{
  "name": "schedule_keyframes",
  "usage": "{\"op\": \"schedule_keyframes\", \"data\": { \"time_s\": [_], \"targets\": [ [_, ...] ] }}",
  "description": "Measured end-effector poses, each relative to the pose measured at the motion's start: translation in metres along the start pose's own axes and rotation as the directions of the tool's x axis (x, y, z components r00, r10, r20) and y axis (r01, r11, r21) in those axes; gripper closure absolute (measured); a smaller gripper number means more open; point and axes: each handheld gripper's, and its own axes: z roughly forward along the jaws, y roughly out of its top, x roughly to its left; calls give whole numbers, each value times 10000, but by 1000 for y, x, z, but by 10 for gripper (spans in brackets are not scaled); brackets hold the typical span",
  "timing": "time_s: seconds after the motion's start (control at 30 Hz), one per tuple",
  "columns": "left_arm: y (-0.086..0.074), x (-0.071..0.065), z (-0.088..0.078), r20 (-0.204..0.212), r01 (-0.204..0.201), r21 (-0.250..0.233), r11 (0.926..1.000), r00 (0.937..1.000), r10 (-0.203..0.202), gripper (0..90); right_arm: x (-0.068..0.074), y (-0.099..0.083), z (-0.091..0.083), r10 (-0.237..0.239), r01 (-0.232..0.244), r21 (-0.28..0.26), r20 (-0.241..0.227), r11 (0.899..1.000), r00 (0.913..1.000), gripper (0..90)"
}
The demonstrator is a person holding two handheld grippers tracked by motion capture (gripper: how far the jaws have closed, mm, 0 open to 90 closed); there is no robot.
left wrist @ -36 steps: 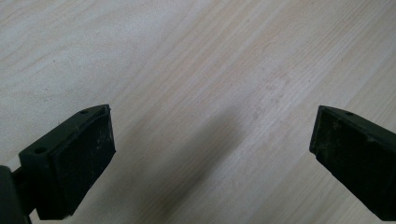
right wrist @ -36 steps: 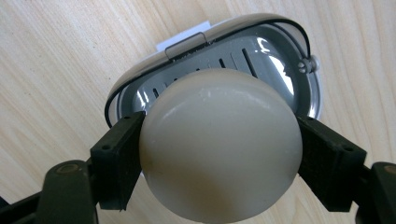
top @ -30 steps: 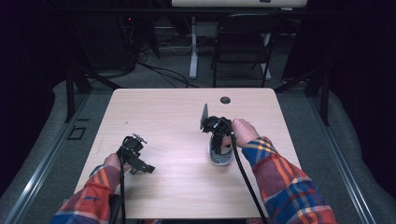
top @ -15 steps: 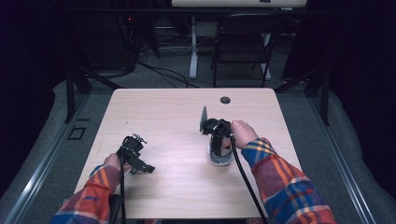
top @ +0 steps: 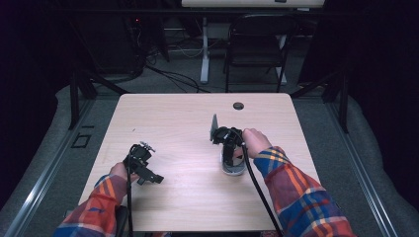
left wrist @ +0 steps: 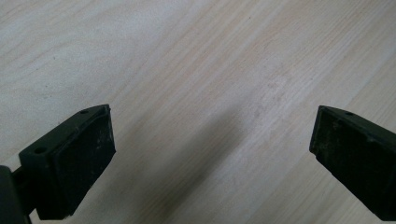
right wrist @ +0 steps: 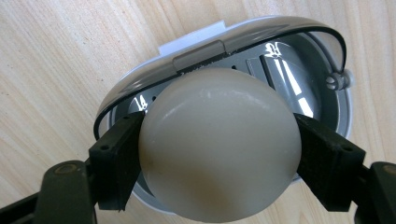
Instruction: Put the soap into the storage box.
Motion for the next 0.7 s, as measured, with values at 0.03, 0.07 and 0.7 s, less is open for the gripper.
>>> {"op": "schedule_keyframes", "data": {
  "time_s": [0.03,0.07,0.7],
  "targets": [
    [0,0,0,-5,-5,10,10000,10000,5,0,0,0,0,-16,16,11,7,10000,10000,225],
    [0,0,0,-21,-2,-5,10000,10000,2,0,0,0,1,-36,36,43,53,10000,10000,224],
    [0,-1,0,-39,4,11,10000,10000,-4,0,4,-4,-5,-154,159,-155,260,9998,9995,195]
  ]
}}
